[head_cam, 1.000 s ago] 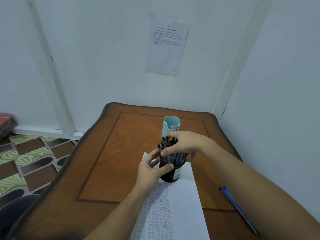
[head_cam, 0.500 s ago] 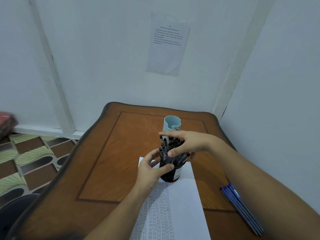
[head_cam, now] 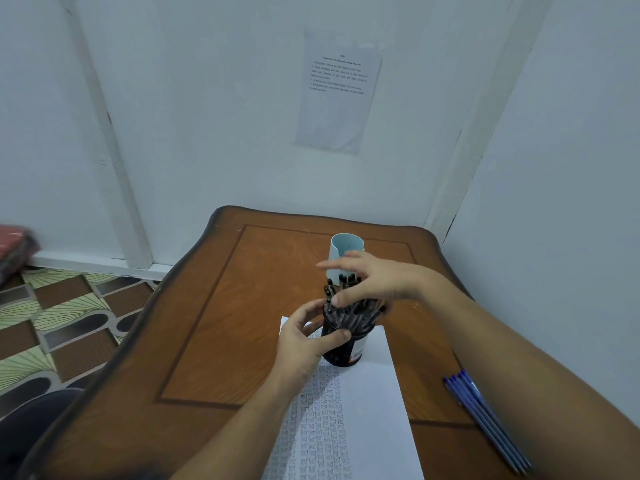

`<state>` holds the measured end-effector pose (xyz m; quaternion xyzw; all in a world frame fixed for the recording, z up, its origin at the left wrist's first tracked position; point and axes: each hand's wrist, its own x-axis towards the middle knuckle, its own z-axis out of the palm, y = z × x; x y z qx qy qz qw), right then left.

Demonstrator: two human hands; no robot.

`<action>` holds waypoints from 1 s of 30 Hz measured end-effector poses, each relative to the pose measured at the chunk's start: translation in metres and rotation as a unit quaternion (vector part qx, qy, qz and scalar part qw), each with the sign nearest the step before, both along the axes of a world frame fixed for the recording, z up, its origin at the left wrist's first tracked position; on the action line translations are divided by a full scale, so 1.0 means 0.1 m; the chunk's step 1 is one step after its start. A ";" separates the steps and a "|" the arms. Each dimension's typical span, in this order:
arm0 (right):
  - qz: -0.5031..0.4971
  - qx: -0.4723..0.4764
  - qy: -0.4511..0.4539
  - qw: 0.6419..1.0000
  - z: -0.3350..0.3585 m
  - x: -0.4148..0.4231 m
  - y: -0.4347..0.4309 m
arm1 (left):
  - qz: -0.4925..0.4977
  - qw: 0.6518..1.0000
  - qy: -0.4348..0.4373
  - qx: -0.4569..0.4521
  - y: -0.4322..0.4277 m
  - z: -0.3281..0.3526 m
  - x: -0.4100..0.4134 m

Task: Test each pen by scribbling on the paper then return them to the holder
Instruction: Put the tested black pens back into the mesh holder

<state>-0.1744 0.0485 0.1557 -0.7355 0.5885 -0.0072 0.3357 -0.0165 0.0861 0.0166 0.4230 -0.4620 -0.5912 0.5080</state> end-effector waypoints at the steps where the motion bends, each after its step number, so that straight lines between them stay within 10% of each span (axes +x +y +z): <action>1: 0.017 0.001 0.012 1.000 -0.03 0.04 0.01 | 0.001 1.000 0.005 0.000 0.00 0.00 0.00; 13: 0.047 -0.014 -0.082 0.995 0.02 -0.11 0.06 | -0.001 1.000 0.012 0.002 0.01 0.02 0.00; 24: 0.020 0.022 0.049 0.998 -0.01 0.07 0.01 | -0.009 1.000 0.006 -0.001 -0.01 0.01 0.01; 30: 0.023 0.024 -0.068 0.997 0.03 -0.11 0.01 | -0.010 1.000 0.011 -0.001 -0.01 0.01 0.01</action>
